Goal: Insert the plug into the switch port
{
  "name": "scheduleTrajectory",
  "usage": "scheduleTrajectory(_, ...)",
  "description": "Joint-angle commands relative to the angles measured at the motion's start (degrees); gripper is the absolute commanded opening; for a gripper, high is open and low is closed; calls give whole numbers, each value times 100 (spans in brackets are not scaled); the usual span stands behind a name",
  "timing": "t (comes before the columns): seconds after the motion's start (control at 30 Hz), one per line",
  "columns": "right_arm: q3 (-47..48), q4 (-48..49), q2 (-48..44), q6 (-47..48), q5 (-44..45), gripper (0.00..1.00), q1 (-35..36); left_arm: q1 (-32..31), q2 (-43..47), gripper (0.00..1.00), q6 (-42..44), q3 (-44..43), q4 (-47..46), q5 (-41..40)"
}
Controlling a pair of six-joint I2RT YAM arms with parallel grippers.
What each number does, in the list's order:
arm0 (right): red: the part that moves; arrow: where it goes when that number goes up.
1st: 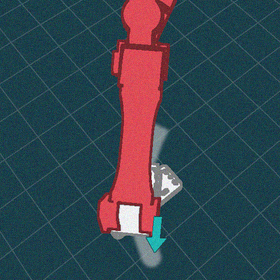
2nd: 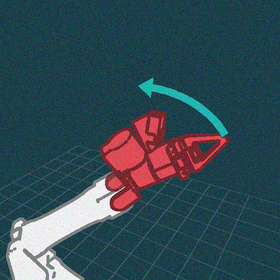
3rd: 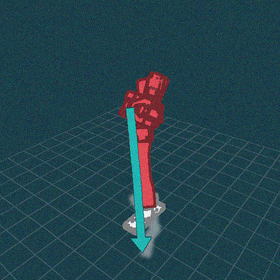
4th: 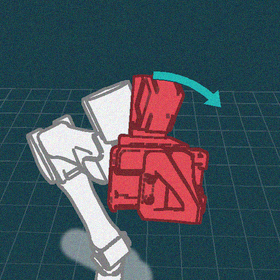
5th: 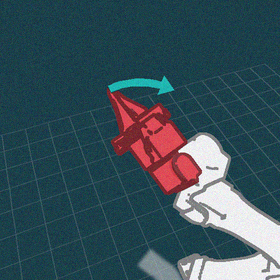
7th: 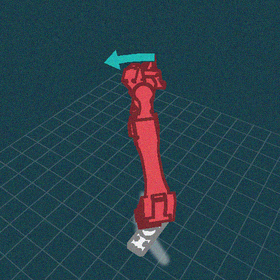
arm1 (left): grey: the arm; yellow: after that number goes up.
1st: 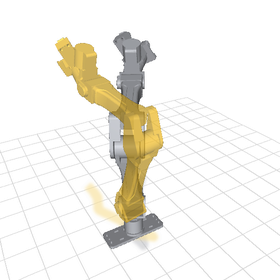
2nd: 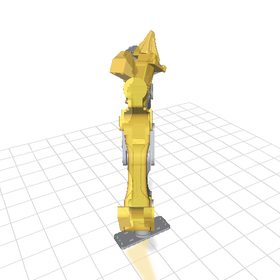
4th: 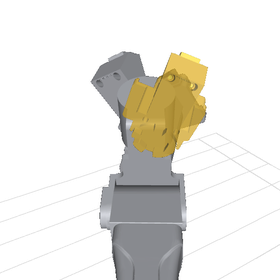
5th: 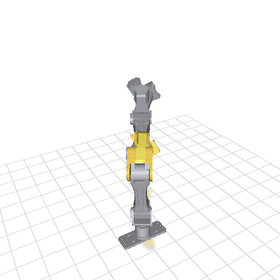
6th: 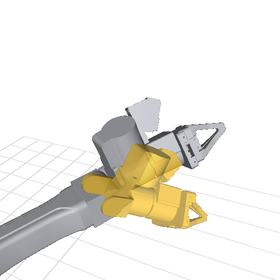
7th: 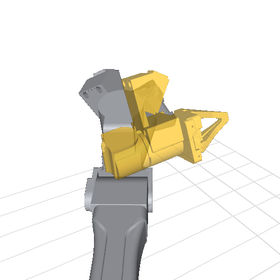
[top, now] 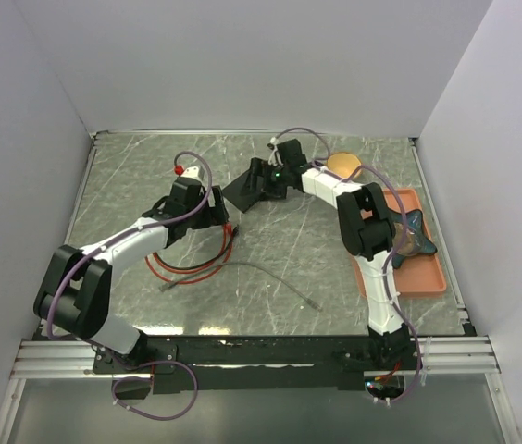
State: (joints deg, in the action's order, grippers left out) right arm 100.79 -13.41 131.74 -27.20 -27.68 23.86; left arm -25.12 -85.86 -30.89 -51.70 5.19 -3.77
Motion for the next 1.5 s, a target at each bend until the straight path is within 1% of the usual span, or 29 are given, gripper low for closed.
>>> scheduleTrajectory(0.0, 291, -109, 97, -251, -430, 99, 295, 34, 333, 96, -39, 125, 96, 35)
scheduleTrajectory(0.13, 528, 171, 202, -452, -554, 99, 453, 34, 570, 96, -83, 274, 131, -53)
scheduleTrajectory(0.33, 1222, 102, 659, -532, -730, 99, 637, 52, 624, 96, -92, 354, 228, -115)
scheduleTrajectory(0.47, 1232, 391, 704, -470, -730, 99, 682, 60, 606, 96, -66, 363, 228, -98)
scheduleTrajectory(0.57, 1197, 269, 634, -409, -783, 99, 673, 60, 527, 96, -48, 371, 158, 43)
scheduleTrajectory(0.63, 751, 312, 275, -286, -721, 99, 673, 60, 404, 97, -48, 354, 88, 174)
scheduleTrajectory(0.67, 531, 417, 108, -260, -591, 99, 673, 60, 352, 99, -48, 336, 61, 192)
scheduleTrajectory(0.7, 51, 488, -251, -216, -537, 99, 664, 60, 247, 99, -57, 319, 52, 201)
scheduleTrajectory(0.77, -392, 559, -587, -154, -327, 99, 664, 52, 123, 93, -66, 249, 17, 228)
scheduleTrajectory(0.8, -785, 593, -902, -110, -230, 99, 655, 25, 1, 91, -48, 214, 0, 236)
scheduleTrajectory(0.83, -972, 603, -1053, -84, -142, 99, 647, -1, -70, 90, -40, 126, 8, 219)
scheduleTrajectory(0.93, -1614, 541, -1580, -84, 175, 99, 533, -220, -465, 88, -22, -180, 113, -44)
scheduleTrajectory(0.97, -1789, 532, -1703, -145, 219, 99, 445, -291, -571, 86, -22, -304, 279, -245)
scheduleTrajectory(1.1, -2904, 778, -2563, -294, 298, 99, 173, -827, -1106, 84, 22, -753, 518, -826)
scheduleTrajectory(1.17, -3222, 927, -2811, -312, 281, 99, 102, -1020, -1274, 83, -4, -938, 579, -993)
scheduleTrajectory(1.23, -3469, 832, -3049, -295, 298, 99, 31, -1117, -1494, 83, -22, -1060, 606, -1143)
scheduleTrajectory(1.33, -3672, 761, -3207, -242, 237, 99, 14, -1275, -1845, 75, -83, -1271, 781, -1441)
scheduleTrajectory(1.37, -3733, 804, -3234, -233, 193, 99, 14, -1345, -1942, 68, -179, -1342, 877, -1599)
scheduleTrajectory(1.43, -3830, 787, -3278, -242, 228, 99, 5, -1390, -2188, 63, -294, -1526, 1193, -2037)
scheduleTrajectory(1.47, -3874, 822, -3313, -268, 185, 99, 5, -1433, -2250, 53, -373, -1571, 1273, -2127)
